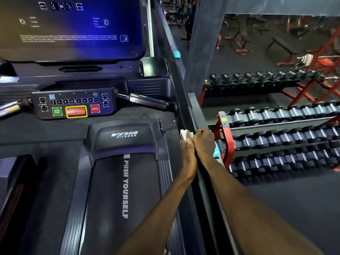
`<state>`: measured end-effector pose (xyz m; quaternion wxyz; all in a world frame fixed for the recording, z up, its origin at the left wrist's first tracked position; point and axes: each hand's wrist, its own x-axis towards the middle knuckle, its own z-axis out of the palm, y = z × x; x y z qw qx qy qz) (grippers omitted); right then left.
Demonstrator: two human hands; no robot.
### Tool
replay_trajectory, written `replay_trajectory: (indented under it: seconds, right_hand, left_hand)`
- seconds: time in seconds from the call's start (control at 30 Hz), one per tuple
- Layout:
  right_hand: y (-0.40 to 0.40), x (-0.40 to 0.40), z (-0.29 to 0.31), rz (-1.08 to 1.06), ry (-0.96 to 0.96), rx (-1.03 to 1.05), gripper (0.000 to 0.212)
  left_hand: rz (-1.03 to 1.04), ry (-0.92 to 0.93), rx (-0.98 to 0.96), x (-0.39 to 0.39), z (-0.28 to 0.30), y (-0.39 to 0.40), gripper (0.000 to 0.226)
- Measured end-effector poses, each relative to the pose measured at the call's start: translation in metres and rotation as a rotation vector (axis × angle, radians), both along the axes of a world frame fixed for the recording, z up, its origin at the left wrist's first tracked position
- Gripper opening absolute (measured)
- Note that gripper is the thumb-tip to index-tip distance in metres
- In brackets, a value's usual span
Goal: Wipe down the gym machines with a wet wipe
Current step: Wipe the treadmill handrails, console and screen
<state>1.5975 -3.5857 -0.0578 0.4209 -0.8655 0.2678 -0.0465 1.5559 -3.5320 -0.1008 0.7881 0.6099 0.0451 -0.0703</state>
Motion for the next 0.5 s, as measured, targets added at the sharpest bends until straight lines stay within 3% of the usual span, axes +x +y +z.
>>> replay_trajectory:
  seconds: [0.13, 0.2, 0.23, 0.33, 0.43, 0.5]
  right_hand:
    - [-0.006, -0.017, -0.006, 0.090, 0.003, 0.000, 0.032]
    - [-0.012, -0.033, -0.011, 0.126, 0.001, -0.003, 0.033]
    - [-0.014, -0.042, -0.014, 0.146, 0.009, -0.005, 0.032]
    - [-0.018, -0.066, -0.020, 0.206, 0.028, -0.020, 0.034]
    - [-0.018, -0.086, -0.017, 0.281, 0.054, -0.022, 0.039]
    - [-0.016, -0.099, -0.012, 0.290, 0.075, -0.022, 0.046]
  left_hand:
    - [0.037, 0.018, 0.028, -0.001, 0.006, 0.003, 0.105]
    - [0.059, 0.065, 0.002, -0.001, 0.006, 0.000, 0.116]
    - [0.061, 0.065, 0.014, -0.004, 0.010, 0.000, 0.111]
    - [0.063, 0.014, 0.056, -0.032, 0.018, -0.006, 0.070]
    - [0.080, -0.033, 0.022, -0.047, 0.016, -0.005, 0.080]
    - [0.096, -0.002, 0.032, -0.040, 0.019, -0.004, 0.059]
